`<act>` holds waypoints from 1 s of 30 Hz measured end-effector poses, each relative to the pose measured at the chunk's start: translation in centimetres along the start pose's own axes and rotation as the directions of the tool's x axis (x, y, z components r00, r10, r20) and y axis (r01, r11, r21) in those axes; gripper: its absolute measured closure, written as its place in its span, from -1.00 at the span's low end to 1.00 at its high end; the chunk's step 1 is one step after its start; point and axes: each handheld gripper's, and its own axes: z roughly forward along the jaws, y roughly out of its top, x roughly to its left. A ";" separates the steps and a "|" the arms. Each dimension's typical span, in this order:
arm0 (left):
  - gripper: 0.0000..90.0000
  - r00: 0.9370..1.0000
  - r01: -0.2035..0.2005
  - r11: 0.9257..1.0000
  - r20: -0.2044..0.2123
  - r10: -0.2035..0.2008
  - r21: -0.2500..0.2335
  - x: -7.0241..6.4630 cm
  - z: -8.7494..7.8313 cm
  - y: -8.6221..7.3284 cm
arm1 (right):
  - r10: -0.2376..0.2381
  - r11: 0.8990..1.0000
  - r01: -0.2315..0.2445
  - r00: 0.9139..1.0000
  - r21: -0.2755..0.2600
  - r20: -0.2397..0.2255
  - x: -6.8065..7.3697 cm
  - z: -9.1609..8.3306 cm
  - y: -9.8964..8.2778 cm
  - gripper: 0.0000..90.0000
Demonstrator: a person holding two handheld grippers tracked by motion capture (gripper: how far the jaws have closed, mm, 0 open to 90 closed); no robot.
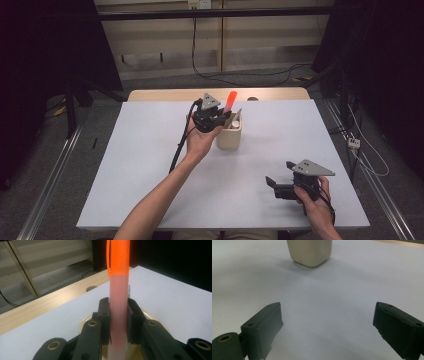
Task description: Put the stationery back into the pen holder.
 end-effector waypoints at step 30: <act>-0.82 1.000 0.023 0.999 -0.018 -0.023 0.030 1.0 -3.9 -1.0 | 0.002 1.000 -0.002 1.000 -0.011 -0.008 -0.1 0.0 0.0 -0.81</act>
